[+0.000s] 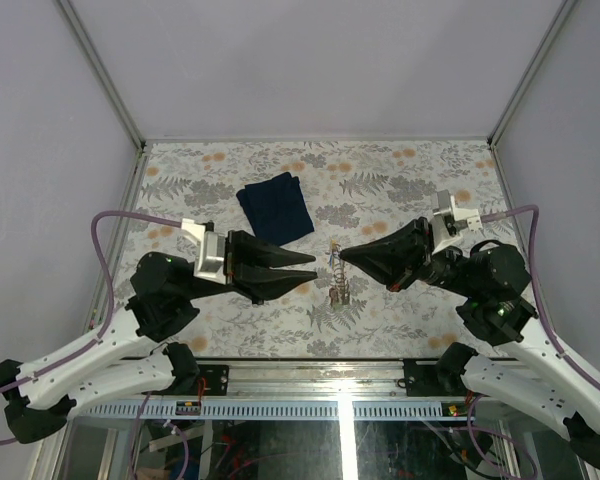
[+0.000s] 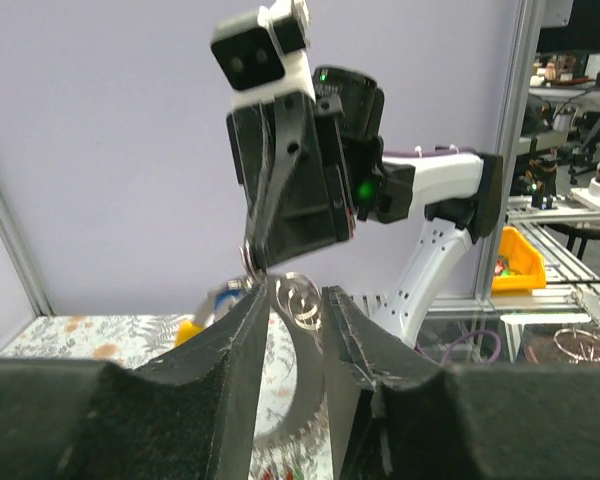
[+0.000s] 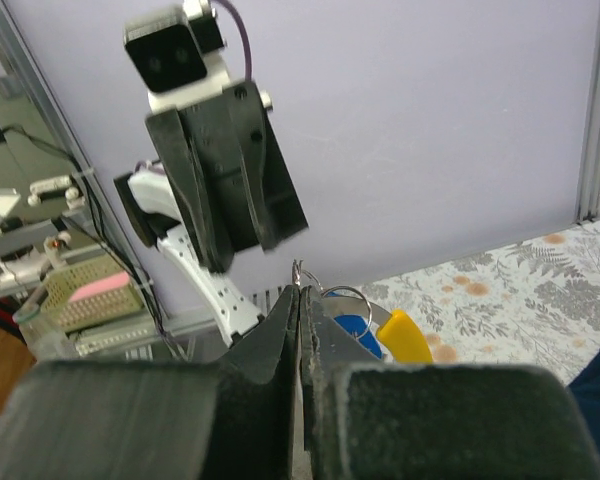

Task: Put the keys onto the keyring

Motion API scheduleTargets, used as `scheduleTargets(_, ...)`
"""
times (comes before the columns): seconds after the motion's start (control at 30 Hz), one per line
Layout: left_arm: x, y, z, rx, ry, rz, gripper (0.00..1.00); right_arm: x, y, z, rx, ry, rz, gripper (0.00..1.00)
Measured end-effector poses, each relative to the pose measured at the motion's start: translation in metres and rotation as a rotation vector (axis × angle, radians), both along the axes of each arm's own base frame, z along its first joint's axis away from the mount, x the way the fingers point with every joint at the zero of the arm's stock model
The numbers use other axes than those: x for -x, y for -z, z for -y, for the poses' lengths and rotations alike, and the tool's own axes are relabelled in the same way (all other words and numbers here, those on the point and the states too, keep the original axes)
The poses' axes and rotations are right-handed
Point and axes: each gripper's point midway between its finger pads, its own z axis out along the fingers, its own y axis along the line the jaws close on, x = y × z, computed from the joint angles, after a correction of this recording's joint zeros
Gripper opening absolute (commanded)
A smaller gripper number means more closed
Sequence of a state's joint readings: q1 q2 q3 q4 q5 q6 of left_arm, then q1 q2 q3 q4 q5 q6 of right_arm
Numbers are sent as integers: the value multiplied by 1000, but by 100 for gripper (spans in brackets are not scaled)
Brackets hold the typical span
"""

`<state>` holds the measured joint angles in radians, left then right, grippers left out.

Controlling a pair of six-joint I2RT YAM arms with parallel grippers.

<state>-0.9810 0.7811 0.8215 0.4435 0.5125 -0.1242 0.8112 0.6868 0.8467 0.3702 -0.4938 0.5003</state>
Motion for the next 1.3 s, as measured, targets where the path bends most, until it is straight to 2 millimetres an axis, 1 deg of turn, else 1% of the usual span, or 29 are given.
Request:
scheduleTargets(0.1,1,-11,-5,44,-11,0,31,2,9,-2,46,-7,33,0)
scheduleTargets(0.17,0,-13,-6,53,-14,-6,32,3,15,-3,71,-18,49,0)
scheduleTargets(0.33,-6,-6,3,32,-13,-36,32,5,21,-5,99,-28,78,0)
scheduleTargets(0.47,-14,7,14,-8,-12,-77,33,4,22,-5,106,-25,92,0)
scheduleTargets(0.57,-17,12,18,-20,-14,-94,32,4,23,-5,110,-22,99,0)
scheduleTargets(0.73,-19,15,21,-28,-11,-106,27,3,23,-5,114,-19,104,0)
scheduleTargets(0.83,-19,17,22,-32,-9,-113,22,3,23,-5,114,-18,106,0)
scheduleTargets(0.97,-20,18,24,-36,-8,-120,19,3,23,-5,114,-18,108,0)
scheduleTargets(1.1,-21,19,25,-39,-7,-124,10,3,24,-5,115,-18,108,0)
scheduleTargets(1.17,-21,21,26,-43,-6,-128,2,3,23,-5,114,-18,108,0)
scheduleTargets(1.3,-21,21,27,-46,0,-131,0,2,24,-5,118,-13,112,0)
